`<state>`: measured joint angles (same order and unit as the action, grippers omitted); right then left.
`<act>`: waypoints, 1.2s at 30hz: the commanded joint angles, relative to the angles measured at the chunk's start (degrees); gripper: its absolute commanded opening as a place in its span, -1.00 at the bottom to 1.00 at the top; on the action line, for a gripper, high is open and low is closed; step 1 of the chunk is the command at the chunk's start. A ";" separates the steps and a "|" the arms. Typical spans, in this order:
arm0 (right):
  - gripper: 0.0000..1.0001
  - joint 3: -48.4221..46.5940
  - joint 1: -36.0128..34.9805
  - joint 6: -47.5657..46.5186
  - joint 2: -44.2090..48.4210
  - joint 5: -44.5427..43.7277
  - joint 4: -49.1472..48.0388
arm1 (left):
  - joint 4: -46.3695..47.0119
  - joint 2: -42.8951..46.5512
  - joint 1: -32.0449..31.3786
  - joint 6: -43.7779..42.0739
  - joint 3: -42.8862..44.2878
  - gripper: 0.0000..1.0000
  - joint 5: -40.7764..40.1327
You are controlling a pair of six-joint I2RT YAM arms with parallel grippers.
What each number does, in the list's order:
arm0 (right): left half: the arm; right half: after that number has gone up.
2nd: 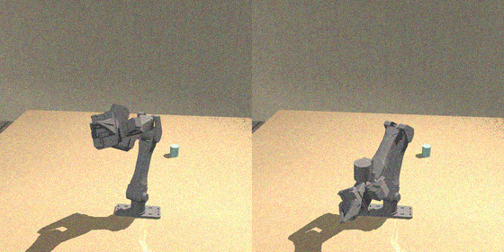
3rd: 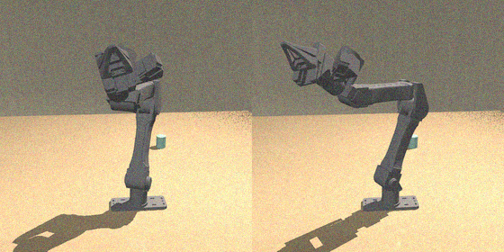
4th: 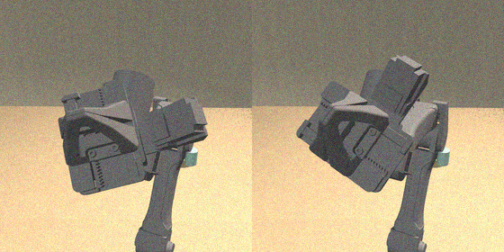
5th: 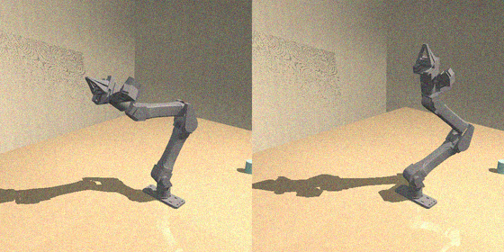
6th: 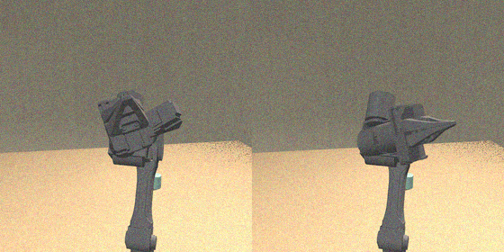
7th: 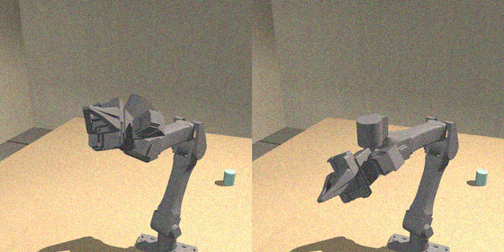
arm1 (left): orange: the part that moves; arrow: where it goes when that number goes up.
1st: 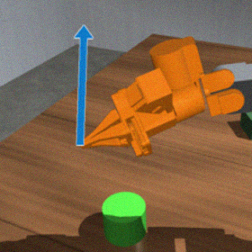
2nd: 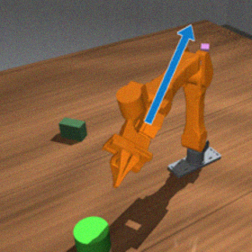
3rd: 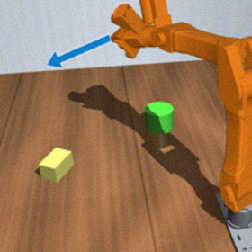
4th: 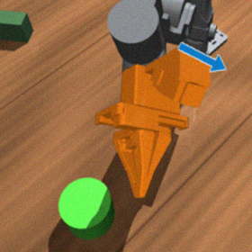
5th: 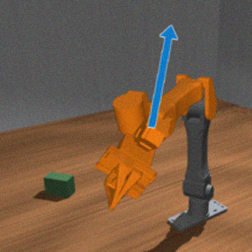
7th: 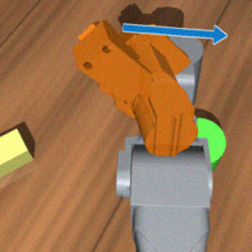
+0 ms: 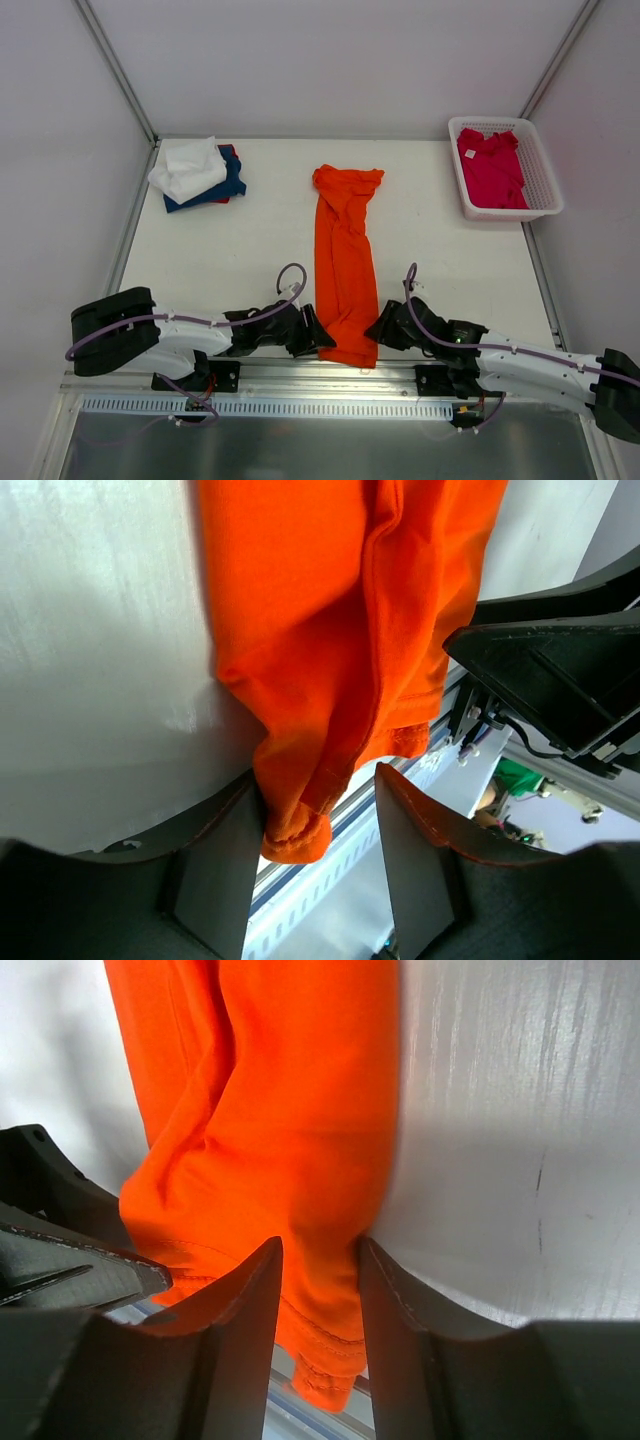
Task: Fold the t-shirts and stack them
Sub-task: Fold the tshirt
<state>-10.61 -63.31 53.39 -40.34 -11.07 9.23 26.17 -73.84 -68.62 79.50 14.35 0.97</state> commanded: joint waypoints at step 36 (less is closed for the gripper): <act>-1.00 -10.30 -2.61 -6.00 1.93 -5.71 9.92 | -25.81 4.32 -0.90 -9.89 10.17 -1.00 -8.00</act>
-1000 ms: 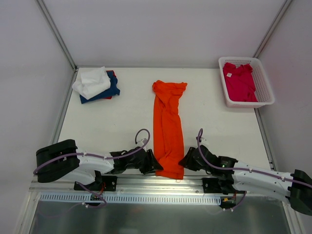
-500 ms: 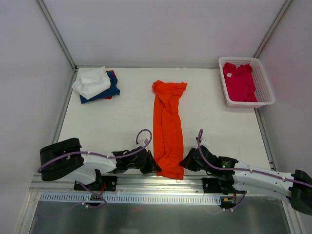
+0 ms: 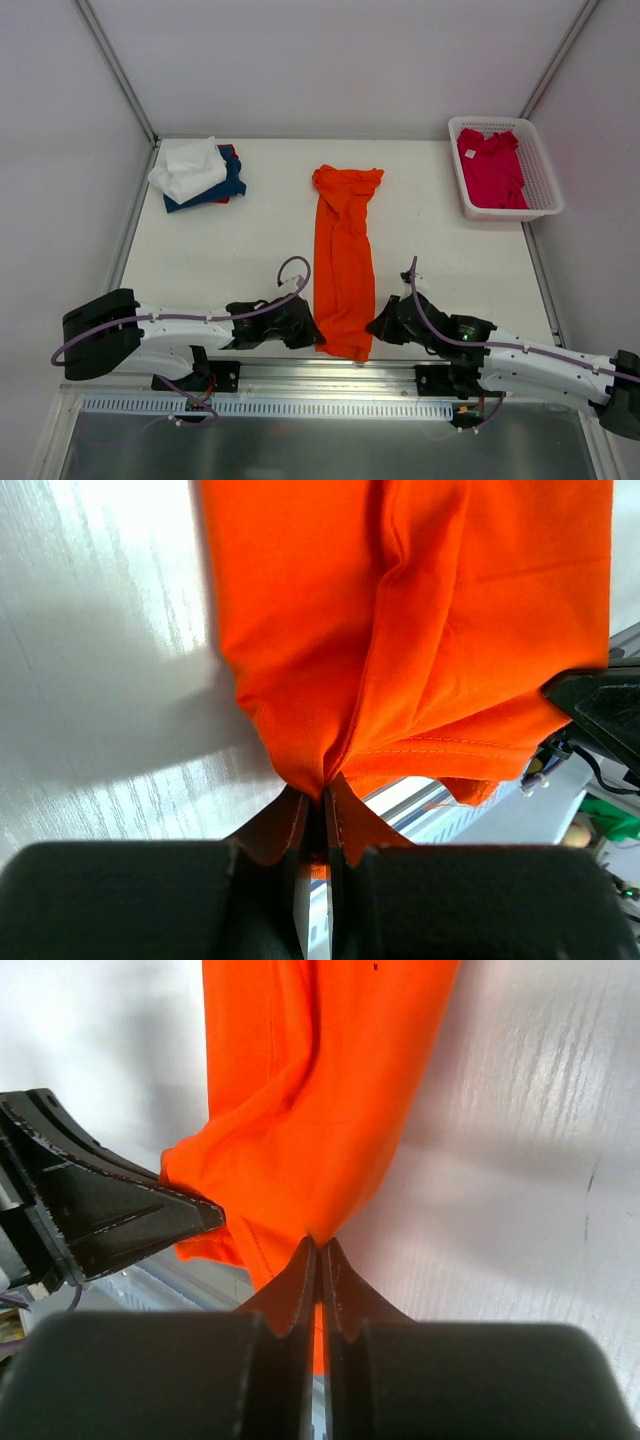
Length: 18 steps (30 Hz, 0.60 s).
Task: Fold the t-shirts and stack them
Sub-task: Fold the tshirt
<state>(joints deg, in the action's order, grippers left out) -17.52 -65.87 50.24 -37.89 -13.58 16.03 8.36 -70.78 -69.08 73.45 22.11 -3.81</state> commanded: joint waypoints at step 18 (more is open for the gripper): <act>-0.99 -16.75 0.91 -13.76 -6.93 -10.49 8.49 | -14.51 3.02 6.85 -16.23 15.86 -1.00 -4.89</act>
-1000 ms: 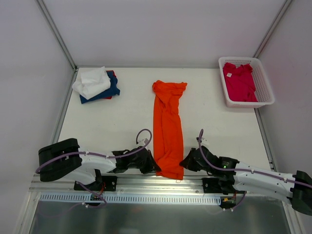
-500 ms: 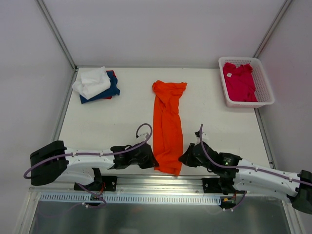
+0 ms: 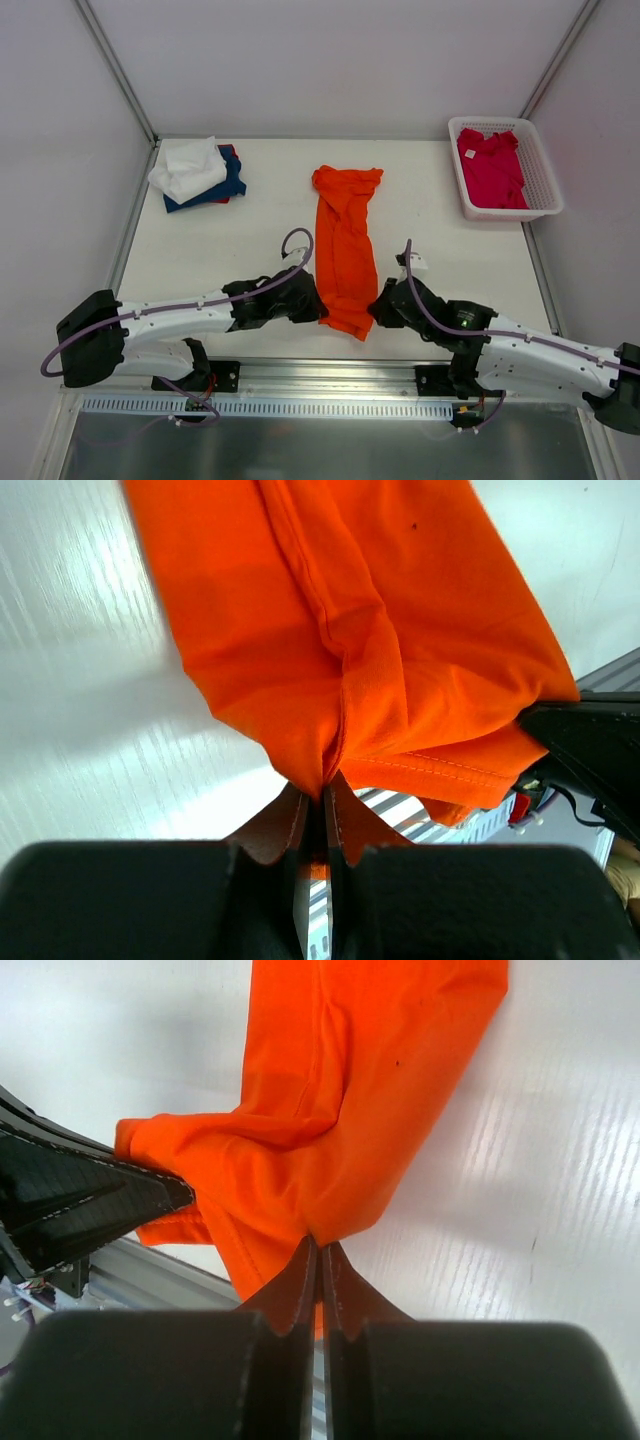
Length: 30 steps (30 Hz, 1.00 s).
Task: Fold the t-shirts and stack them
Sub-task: Fold the tshirt
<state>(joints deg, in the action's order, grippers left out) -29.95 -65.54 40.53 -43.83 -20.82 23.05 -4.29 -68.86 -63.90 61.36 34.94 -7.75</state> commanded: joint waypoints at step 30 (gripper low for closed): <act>-0.99 -20.05 26.06 -26.90 -21.02 7.89 -4.05 | -2.03 -15.07 20.30 -21.11 22.98 -1.00 7.57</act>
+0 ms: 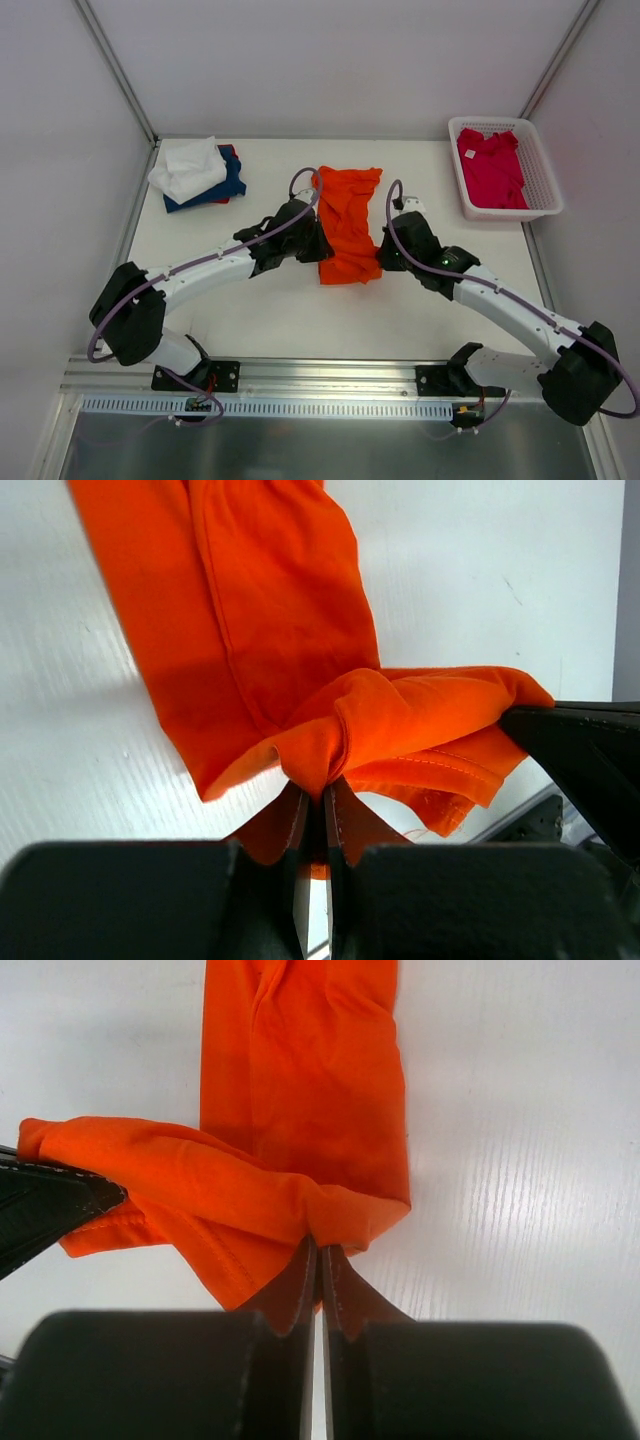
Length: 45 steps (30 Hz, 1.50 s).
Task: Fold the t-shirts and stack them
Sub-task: Fold the tshirt
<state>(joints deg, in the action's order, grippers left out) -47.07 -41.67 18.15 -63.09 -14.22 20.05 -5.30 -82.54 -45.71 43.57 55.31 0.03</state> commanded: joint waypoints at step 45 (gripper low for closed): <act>-0.75 -23.42 15.83 -8.57 -40.00 15.71 -8.98 | 0.99 -31.01 16.62 -10.00 20.80 -0.65 13.76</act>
<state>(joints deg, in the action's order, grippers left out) -68.16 -26.68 9.78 -102.48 0.78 11.60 -4.25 -112.84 -30.22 35.33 73.84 13.30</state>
